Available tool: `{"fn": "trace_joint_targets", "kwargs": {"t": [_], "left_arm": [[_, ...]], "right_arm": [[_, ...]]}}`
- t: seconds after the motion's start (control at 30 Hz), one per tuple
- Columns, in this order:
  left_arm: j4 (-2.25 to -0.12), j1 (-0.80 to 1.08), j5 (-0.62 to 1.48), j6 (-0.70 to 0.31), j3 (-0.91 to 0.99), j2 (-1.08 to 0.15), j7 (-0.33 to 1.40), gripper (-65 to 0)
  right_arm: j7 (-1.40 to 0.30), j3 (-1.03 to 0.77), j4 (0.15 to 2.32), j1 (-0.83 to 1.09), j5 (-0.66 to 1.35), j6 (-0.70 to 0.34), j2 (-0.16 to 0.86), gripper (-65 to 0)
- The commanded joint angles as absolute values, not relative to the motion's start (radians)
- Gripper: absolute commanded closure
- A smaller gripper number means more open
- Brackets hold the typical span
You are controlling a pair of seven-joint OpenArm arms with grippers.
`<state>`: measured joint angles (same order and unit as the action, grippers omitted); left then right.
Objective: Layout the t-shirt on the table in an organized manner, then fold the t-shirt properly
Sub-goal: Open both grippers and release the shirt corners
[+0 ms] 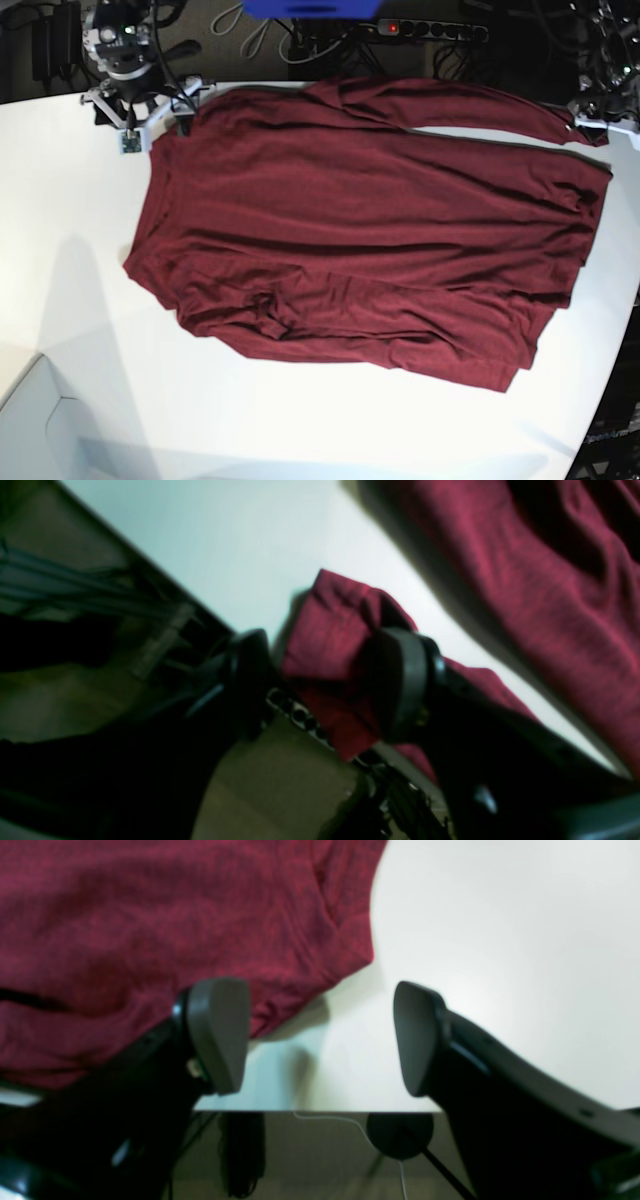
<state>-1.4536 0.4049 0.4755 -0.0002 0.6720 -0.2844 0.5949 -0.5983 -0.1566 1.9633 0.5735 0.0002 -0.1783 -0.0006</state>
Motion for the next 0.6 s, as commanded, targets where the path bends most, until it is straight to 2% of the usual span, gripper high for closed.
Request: {"fn": "trace_joint_targets", "kwargs": {"t": [0.0,0.1,0.17,0.57], "left_arm": [[-1.466,0.404,0.464,0.001,0.673,-0.295,0.595,-29.3],[-1.481,0.397,0.46,0.001,0.68,-0.278,0.595,-19.7],[-1.486,0.394,0.456,0.001,0.68,-0.282,0.595,-15.8],[-1.497,0.321,0.456,0.001,0.682,-0.286,0.595,-14.8]], "right_arm": [[-0.581,-0.157,1.977,0.584,0.002,-0.179,0.004,-44.7],[-0.581,-0.157,1.975,0.584,0.002,-0.179,0.005,-44.7],[-0.581,-0.157,1.975,0.584,0.002,-0.179,0.005,-44.7],[-0.582,-0.159,1.974,0.57,0.001,-0.179,0.007,-44.7]]}}
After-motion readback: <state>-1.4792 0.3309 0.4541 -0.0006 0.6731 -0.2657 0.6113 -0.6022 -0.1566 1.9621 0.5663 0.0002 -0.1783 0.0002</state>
